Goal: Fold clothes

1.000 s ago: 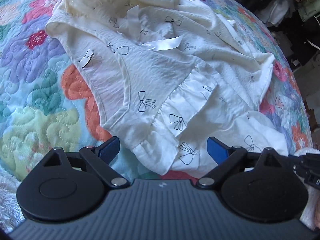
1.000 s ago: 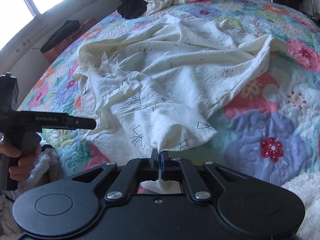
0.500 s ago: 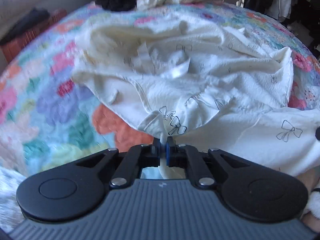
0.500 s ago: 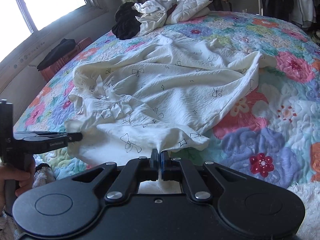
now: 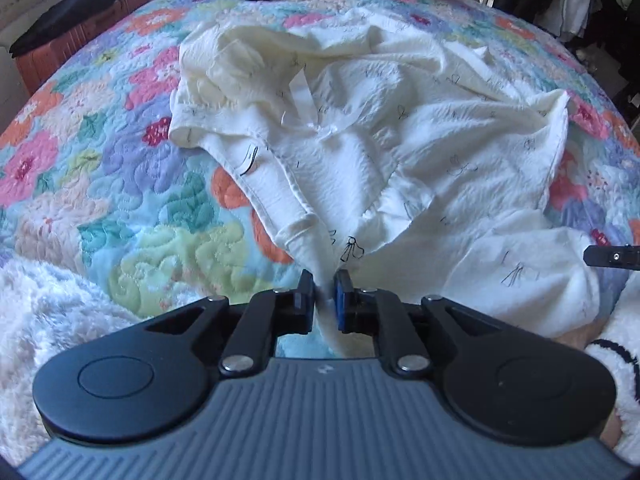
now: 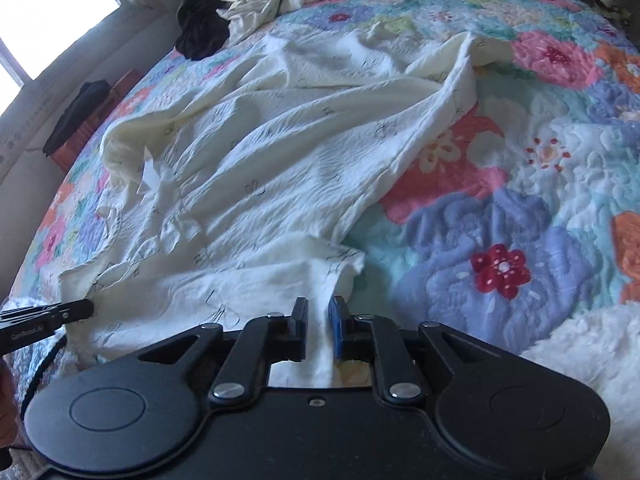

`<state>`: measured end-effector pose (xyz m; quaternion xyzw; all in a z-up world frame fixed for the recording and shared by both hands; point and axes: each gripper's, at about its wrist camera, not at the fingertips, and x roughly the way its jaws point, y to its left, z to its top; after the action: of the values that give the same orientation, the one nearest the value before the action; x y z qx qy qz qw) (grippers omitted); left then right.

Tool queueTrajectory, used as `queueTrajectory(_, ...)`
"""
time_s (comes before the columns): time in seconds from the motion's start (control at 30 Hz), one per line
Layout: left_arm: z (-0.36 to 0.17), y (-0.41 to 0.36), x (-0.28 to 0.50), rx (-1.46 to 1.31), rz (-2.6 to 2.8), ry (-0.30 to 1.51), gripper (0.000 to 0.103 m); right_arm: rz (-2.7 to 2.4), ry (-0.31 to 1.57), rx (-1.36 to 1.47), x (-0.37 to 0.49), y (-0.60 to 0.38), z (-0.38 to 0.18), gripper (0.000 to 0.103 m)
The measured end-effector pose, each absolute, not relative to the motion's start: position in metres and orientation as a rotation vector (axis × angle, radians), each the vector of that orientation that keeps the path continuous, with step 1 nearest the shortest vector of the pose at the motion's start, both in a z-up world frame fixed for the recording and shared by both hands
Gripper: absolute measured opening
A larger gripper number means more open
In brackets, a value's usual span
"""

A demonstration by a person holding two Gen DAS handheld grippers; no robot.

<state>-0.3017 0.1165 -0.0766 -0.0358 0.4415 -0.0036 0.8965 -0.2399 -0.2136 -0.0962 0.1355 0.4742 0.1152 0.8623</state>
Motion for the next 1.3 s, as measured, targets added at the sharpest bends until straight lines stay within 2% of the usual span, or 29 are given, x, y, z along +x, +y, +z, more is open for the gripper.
queueTrajectory(0.07,-0.063,0.108,-0.305,-0.052,0.022,0.842,0.040,0.219,0.963,0.320,-0.232,-0.227,-0.092,0.023)
queueTrajectory(0.1,-0.058,0.103,-0.305,-0.042,0.034,0.802,0.044,0.209,0.951,0.336,-0.226,-0.231,-0.091,0.024)
queueTrajectory(0.2,-0.053,0.088,-0.297,-0.097,-0.020,0.785,0.045,0.186,0.911,0.366,-0.211,-0.240,-0.087,0.027)
queueTrajectory(0.27,-0.053,0.077,-0.286,-0.151,-0.107,0.798,0.046,0.186,0.878,0.373,-0.204,-0.243,-0.084,0.034)
queueTrajectory(0.33,-0.060,0.060,-0.270,-0.158,-0.182,0.812,0.047,0.179,0.852,0.377,-0.196,-0.246,-0.083,0.045)
queueTrajectory(0.37,-0.067,0.050,-0.260,-0.147,-0.215,0.818,0.047,0.173,0.844,0.377,-0.192,-0.247,-0.083,0.046)
queueTrajectory(0.53,-0.113,0.005,-0.194,-0.208,-0.373,0.982,0.047,0.139,0.826,0.369,-0.163,-0.258,-0.094,0.048)
queueTrajectory(0.7,-0.125,-0.030,-0.152,-0.159,-0.427,0.951,0.047,0.063,0.782,0.361,-0.125,-0.278,-0.101,0.052)
queueTrajectory(0.8,-0.138,-0.044,-0.133,-0.135,-0.419,0.983,0.047,0.085,0.808,0.249,-0.089,-0.276,-0.112,0.052)
queueTrajectory(0.87,-0.149,-0.045,-0.128,-0.148,-0.405,1.026,0.047,0.095,0.830,0.204,-0.071,-0.275,-0.122,0.040)
queueTrajectory(0.9,-0.153,-0.045,-0.128,-0.150,-0.401,1.044,0.047,0.090,0.837,0.207,-0.069,-0.276,-0.126,0.017)
queueTrajectory(0.93,-0.158,-0.047,-0.129,-0.136,-0.399,1.052,0.047,0.084,0.845,0.212,-0.069,-0.278,-0.131,0.001)
queueTrajectory(1.1,-0.165,-0.049,-0.134,-0.062,-0.368,1.047,0.047,0.021,0.765,0.115,-0.092,-0.286,-0.116,0.001)
queueTrajectory(1.2,-0.168,-0.044,-0.137,-0.067,-0.336,1.050,0.047,0.007,0.753,-0.062,-0.101,-0.274,-0.112,0.000)
queueTrajectory(1.3,-0.166,-0.045,-0.139,-0.032,-0.341,1.044,0.047,0.018,0.805,0.039,-0.096,-0.287,-0.117,0.000)
